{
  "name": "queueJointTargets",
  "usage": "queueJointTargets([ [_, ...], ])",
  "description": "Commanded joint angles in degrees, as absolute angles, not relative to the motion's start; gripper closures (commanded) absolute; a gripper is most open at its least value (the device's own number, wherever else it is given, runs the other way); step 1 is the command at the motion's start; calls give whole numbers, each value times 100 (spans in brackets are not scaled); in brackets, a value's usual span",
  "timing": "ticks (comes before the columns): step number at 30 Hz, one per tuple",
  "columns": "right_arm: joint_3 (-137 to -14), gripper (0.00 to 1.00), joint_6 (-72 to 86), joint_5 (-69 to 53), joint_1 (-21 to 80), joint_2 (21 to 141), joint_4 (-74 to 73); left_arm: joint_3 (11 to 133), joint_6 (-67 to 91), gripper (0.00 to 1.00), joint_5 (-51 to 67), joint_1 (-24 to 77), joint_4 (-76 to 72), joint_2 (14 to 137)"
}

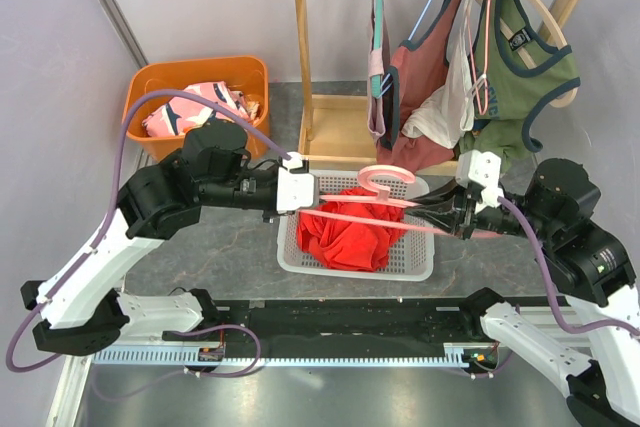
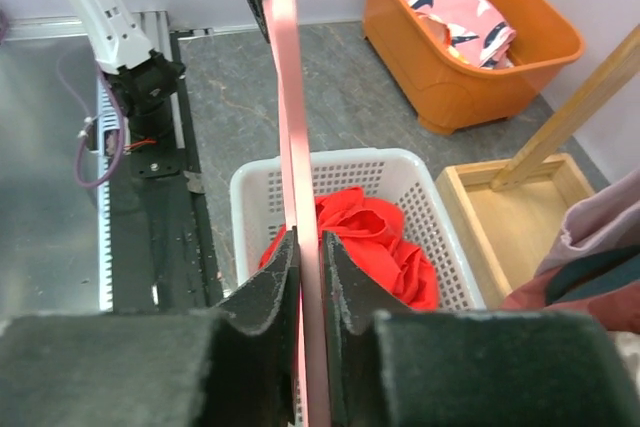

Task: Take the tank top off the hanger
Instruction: Place the hanger at the clothesline.

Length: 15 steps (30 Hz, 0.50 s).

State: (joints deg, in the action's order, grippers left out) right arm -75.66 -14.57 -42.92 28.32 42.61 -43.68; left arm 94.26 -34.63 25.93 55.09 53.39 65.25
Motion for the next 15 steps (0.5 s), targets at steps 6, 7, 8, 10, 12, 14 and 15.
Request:
queueJointTargets([
  [6,-7725,37,-1397,-3481,2812,4131,-3674,9685,-2910,98,1847,5537,4641,6355],
  [7,-7743,26,-1389,-3411,2804,4061,-3665,9712,-2857,98,1759,5511,4606,6337],
  [8,-7778,23,-1363,-3367,2812,3930,-3674,9773,-2735,98,1558,5502,4553,6311],
  [10,-7822,2,-1310,-3235,2813,3815,-3665,9852,-2611,98,1346,5450,4492,6267],
  [12,-7866,2,-1187,-3051,2813,3604,-3630,9879,-2558,98,1292,5336,4412,6144],
  [14,-7814,2,-1064,-2691,2813,3376,-3508,9896,-2566,98,1301,5256,4403,5987],
  [15,-7779,2,-994,-2515,2804,3288,-3437,9879,-2566,98,1309,5195,4403,5924],
])
